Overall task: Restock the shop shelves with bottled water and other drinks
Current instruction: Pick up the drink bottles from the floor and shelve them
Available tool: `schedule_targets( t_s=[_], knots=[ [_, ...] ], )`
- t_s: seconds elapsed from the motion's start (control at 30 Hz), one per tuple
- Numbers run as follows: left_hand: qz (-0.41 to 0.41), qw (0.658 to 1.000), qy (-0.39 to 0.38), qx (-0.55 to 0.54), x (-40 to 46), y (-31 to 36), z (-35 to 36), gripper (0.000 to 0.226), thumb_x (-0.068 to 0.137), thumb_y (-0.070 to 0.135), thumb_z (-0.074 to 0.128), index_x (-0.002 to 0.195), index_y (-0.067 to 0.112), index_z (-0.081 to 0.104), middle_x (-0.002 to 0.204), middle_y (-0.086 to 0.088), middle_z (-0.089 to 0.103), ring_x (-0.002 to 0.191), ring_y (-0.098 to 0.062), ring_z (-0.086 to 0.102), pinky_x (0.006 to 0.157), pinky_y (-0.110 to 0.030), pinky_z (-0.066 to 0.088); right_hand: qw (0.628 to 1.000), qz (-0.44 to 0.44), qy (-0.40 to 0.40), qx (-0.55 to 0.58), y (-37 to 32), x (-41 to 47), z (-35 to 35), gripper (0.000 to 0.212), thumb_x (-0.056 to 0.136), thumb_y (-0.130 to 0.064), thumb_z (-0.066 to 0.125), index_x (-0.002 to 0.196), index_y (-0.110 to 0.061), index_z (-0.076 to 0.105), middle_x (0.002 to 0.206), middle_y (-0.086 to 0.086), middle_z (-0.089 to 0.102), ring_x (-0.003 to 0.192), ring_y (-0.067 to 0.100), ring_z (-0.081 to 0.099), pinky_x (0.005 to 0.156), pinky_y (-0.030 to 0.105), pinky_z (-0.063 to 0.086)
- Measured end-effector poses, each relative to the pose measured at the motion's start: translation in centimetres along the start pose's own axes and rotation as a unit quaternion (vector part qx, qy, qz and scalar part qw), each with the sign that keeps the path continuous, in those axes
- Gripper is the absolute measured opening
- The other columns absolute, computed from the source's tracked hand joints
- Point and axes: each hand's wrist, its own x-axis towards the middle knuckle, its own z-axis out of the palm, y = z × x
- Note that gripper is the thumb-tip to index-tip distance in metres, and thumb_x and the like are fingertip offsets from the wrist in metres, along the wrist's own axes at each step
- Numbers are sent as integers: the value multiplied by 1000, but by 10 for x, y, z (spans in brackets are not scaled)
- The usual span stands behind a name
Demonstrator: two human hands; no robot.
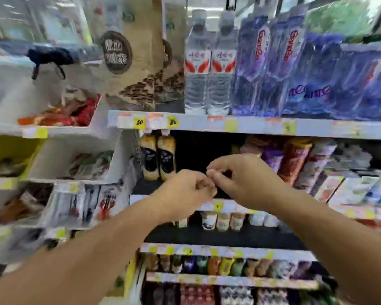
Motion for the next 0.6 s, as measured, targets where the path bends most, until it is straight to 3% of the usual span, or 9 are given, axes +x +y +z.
schedule_targets(
  t_s=[0.07, 0.13, 0.2, 0.23, 0.27, 0.37, 0.47, 0.53, 0.6],
  knots=[
    [-10, 999, -46, 8, -28, -35, -12, 35, 97, 31, 57, 62, 27, 53, 54, 11, 52, 49, -3, 45, 49, -19, 35, 999, 26, -24, 6, -33, 2, 44, 20, 96, -37, 56, 101, -30, 74, 99, -10, 76, 97, 16, 69, 82, 39, 55],
    [-10, 996, -92, 8, -50, -60, -18, 27, 98, 27, 56, 71, 27, 54, 61, 9, 53, 51, 1, 48, 51, -14, 34, 997, 51, -52, 10, -58, -2, 78, 22, 98, -40, 54, 106, -32, 73, 103, -9, 75, 100, 17, 67, 83, 40, 54],
    [-21, 988, -153, 27, -71, -89, -27, 16, 102, 20, 50, 89, 17, 59, 75, 3, 62, 67, 9, 58, 57, -10, 37, 993, 76, -84, 13, -85, -5, 117, 24, 99, -40, 51, 108, -31, 72, 105, -6, 75, 100, 21, 66, 82, 39, 53],
    [-27, 982, -179, 47, -81, -102, -33, 17, 102, 20, 47, 98, 12, 62, 86, -4, 66, 78, 2, 62, 60, -11, 36, 991, 85, -101, 19, -98, -7, 134, 25, 99, -38, 50, 108, -31, 72, 104, -6, 75, 99, 21, 66, 81, 39, 53],
    [-44, 977, -199, 56, -89, -119, -35, 20, 102, 22, 47, 98, 11, 63, 91, -9, 67, 78, -9, 61, 58, -15, 36, 988, 94, -118, 30, -111, -12, 150, 25, 100, -38, 49, 108, -31, 72, 103, -7, 75, 98, 20, 66, 80, 39, 54],
    [-83, 965, -240, 70, -110, -162, -28, 25, 100, 27, 49, 77, 18, 57, 91, -17, 66, 68, -18, 50, 61, -27, 39, 978, 132, -154, 53, -130, -29, 192, 27, 99, -39, 48, 109, -32, 71, 104, -10, 75, 97, 16, 66, 81, 37, 55],
    [-117, 960, -252, 40, -122, -200, -3, 24, 99, 31, 52, 94, 11, 65, 97, -16, 68, 80, -22, 57, 68, -29, 44, 964, 172, -188, 75, -132, -45, 230, 26, 99, -38, 49, 103, -28, 73, 99, -8, 75, 92, 16, 66, 79, 37, 55],
    [-153, 952, -264, 15, -129, -230, 18, 29, 97, 35, 55, 84, 11, 65, 85, -13, 67, 72, -21, 55, 67, -33, 44, 956, 195, -198, 92, -128, -58, 257, 26, 98, -39, 50, 101, -26, 73, 98, -7, 75, 91, 17, 66, 78, 38, 55],
    [-205, 942, -264, -16, -135, -265, 43, 31, 93, 39, 59, 85, 11, 69, 85, -12, 70, 71, -18, 56, 67, -33, 45, 945, 228, -210, 108, -121, -73, 287, 27, 98, -38, 50, 102, -25, 74, 100, -5, 75, 92, 18, 66, 78, 39, 55]
  ],
)
